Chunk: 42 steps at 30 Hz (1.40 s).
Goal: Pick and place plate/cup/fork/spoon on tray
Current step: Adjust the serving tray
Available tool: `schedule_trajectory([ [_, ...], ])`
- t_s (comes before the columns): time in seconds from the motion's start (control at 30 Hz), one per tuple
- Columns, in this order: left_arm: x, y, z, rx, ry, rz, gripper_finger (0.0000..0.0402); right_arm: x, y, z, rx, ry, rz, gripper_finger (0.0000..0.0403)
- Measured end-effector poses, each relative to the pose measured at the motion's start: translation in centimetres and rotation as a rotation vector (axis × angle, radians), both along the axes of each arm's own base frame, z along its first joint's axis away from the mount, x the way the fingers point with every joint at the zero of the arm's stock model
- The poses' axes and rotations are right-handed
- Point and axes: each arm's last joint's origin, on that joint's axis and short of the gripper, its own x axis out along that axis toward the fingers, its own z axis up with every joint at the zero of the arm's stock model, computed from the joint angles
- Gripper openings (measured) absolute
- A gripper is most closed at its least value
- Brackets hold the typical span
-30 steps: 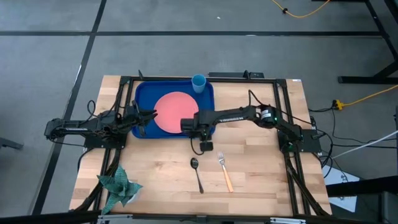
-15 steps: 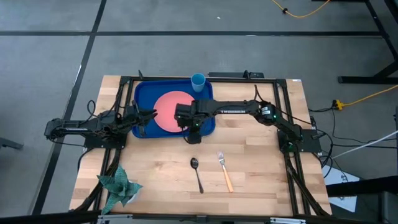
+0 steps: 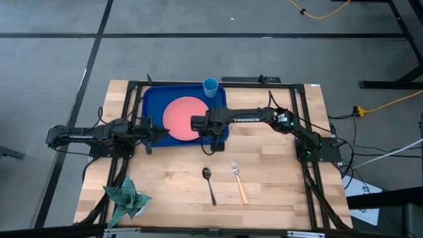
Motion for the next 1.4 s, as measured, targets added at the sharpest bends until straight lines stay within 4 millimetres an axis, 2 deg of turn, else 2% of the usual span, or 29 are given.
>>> schedule_trajectory([
  [0.2,0.0,0.0,0.0,-0.022,-0.003,0.001,0.0080,0.3,-0.7,-3.0,-0.007,-0.047,-0.011,0.0055],
  [0.37,0.0,0.0,0.0,-0.018,-0.003,0.004,0.0080,0.0,-0.6,-3.4,-0.001,-0.031,-0.018,0.0055],
  [0.8,0.0,0.0,0.0,-0.014,-0.002,0.004,0.0080,-0.4,1.2,-4.4,0.021,-0.003,-0.026,0.0055],
  [1.07,0.0,0.1,0.1,-0.011,-0.007,0.039,0.0080,0.0,2.6,-3.4,0.023,-0.026,0.002,0.0055],
  [1.4,0.0,0.1,0.1,-0.010,-0.008,0.042,0.0080,0.5,2.8,-2.1,0.023,-0.055,0.008,0.0055],
])
